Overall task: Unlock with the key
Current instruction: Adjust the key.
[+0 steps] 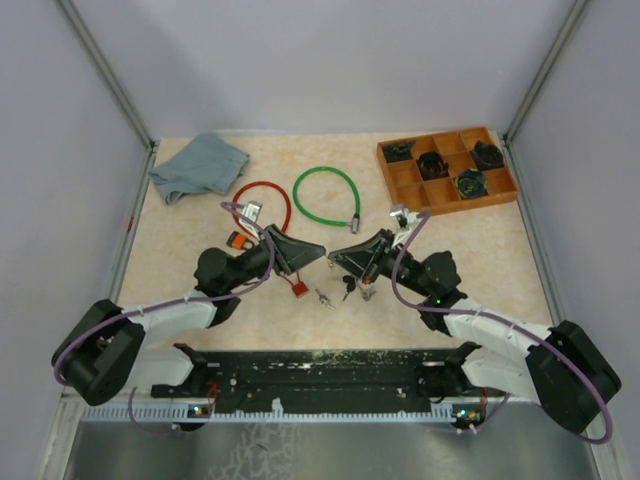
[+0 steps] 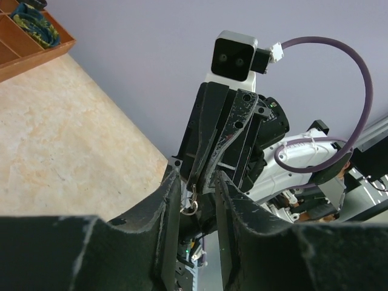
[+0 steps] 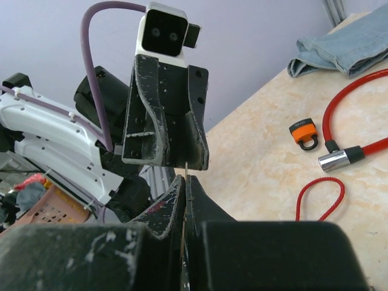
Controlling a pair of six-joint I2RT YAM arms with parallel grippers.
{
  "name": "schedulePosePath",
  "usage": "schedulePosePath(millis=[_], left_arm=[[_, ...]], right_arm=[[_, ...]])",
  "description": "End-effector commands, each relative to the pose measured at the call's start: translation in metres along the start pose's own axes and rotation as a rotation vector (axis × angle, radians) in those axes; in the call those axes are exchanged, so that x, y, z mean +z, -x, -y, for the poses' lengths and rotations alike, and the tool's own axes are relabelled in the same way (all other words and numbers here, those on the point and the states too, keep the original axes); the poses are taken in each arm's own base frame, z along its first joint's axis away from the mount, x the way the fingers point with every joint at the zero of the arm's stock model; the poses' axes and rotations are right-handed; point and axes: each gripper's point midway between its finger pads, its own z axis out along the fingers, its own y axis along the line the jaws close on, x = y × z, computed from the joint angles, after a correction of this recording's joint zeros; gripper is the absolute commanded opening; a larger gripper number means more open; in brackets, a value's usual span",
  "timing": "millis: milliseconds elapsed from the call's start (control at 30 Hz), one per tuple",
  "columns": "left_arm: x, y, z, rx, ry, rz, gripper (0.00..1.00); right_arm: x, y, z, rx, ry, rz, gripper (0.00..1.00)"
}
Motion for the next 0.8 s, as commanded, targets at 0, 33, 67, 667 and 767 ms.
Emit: schedulePosePath(millis=[0,33,67,667,767], left_arm=[[0.008,0.003,0.011,0.029,-0.043,-0.008,0.33],[0.008,0.002,0.011,0.027,-0.042,-0.010,0.31],[0.008,0.001,0.010,0.025,-0.042,-0.011,0.30],[0.010,0.004,0.020,0.102,-0.067,-0.012,0.00],[0.013,0.006,0.023,0.170,-0.060,-0.036,0.00]], right_arm=[[0.003,0.019,-0.016,-0.037,0.065,0.061,0.00],[0.003,0.019,-0.016,-0.037,0.065,0.062,0.00],[0.003,0.020,-0.016,-0.037,0.066,0.064,0.00],[-0.003,0.023,-0.012,-0.069,0.033,0.092,0.15],[-0.003,0.021,-0.012,-0.096,0.033,0.076,0.24]])
